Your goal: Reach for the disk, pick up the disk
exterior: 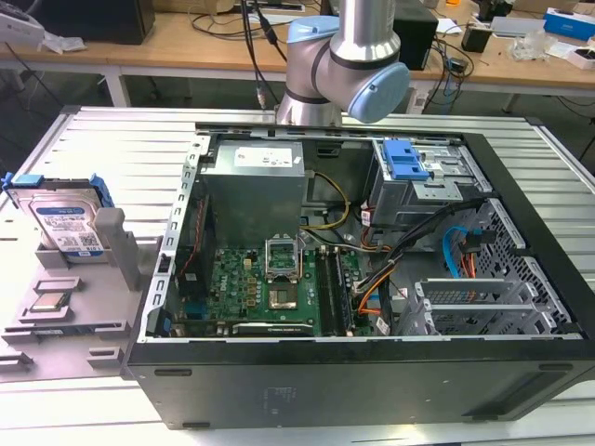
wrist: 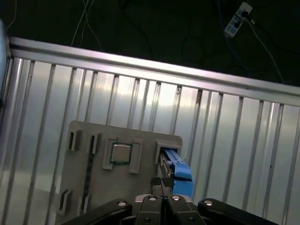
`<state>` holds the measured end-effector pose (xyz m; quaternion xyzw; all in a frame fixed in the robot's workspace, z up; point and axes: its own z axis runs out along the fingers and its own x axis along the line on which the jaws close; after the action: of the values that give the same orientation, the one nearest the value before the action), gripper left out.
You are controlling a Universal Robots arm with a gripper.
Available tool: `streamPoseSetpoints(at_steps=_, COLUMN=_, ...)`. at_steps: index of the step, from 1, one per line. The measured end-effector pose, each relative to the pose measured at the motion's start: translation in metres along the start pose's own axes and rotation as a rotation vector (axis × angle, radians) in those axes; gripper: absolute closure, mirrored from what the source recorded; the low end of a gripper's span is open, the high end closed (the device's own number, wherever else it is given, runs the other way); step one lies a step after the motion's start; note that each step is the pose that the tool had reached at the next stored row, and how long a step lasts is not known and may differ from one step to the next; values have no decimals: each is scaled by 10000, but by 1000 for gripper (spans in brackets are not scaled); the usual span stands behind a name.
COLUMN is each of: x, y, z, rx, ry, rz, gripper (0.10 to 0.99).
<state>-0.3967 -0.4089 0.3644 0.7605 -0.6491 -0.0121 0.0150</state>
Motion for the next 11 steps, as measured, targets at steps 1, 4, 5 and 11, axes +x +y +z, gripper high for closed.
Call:
streamPoseSetpoints(at_steps=1, x=0, y=0, z=2, rx=-1, ry=-7, rz=211, gripper=980)
streamPoseSetpoints(at_steps=4, x=0, y=0, z=4, rx=-3, ry=-14, rz=697, gripper=980)
streamPoseSetpoints(at_steps=5, x=0, y=0, z=5, rx=-3, ry=-16, rz=820, gripper=980)
streamPoseSetpoints(at_steps=11, x=0, y=-1, z=10, rx=-11, ry=-21, rz=2155, gripper=980)
